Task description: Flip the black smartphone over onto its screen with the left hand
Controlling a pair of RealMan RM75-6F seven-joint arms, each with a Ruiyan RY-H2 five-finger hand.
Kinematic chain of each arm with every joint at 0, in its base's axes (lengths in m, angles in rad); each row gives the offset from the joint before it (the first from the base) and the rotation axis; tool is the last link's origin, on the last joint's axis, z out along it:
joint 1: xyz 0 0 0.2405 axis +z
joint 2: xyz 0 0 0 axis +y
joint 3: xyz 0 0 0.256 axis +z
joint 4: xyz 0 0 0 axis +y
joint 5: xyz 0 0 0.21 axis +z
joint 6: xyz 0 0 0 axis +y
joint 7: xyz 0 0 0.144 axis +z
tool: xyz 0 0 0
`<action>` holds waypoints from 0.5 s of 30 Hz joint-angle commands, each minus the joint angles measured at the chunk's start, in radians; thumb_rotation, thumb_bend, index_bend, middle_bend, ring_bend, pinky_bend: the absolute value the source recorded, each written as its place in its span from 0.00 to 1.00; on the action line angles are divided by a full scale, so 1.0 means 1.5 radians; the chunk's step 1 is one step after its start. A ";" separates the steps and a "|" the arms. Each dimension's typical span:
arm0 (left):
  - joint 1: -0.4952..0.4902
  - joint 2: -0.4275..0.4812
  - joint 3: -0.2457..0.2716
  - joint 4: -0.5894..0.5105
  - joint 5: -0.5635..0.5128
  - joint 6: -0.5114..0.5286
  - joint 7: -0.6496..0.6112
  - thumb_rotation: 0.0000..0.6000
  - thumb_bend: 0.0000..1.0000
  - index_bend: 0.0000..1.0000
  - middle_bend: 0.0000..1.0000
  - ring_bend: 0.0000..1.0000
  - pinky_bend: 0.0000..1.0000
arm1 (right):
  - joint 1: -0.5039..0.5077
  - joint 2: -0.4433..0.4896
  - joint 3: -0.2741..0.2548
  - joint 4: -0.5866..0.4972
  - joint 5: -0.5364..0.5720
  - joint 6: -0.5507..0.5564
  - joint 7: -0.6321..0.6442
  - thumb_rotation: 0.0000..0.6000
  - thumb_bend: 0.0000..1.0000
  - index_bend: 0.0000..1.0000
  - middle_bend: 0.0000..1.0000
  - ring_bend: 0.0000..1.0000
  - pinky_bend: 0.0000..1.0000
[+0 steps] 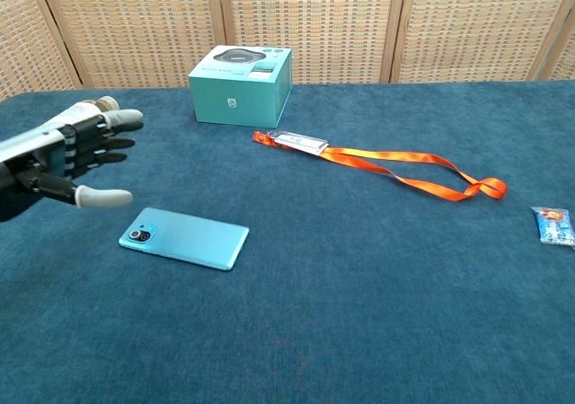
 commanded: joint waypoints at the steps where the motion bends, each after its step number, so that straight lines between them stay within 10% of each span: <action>1: 0.021 0.061 0.007 -0.027 0.024 0.049 0.039 0.99 0.05 0.00 0.00 0.00 0.00 | 0.000 0.001 0.001 -0.001 0.002 0.000 0.003 1.00 0.00 0.00 0.00 0.00 0.00; 15: 0.162 0.309 0.033 -0.268 -0.047 0.202 0.607 1.00 0.00 0.00 0.00 0.00 0.00 | -0.003 0.007 0.002 -0.005 -0.003 0.008 0.010 1.00 0.00 0.00 0.00 0.00 0.00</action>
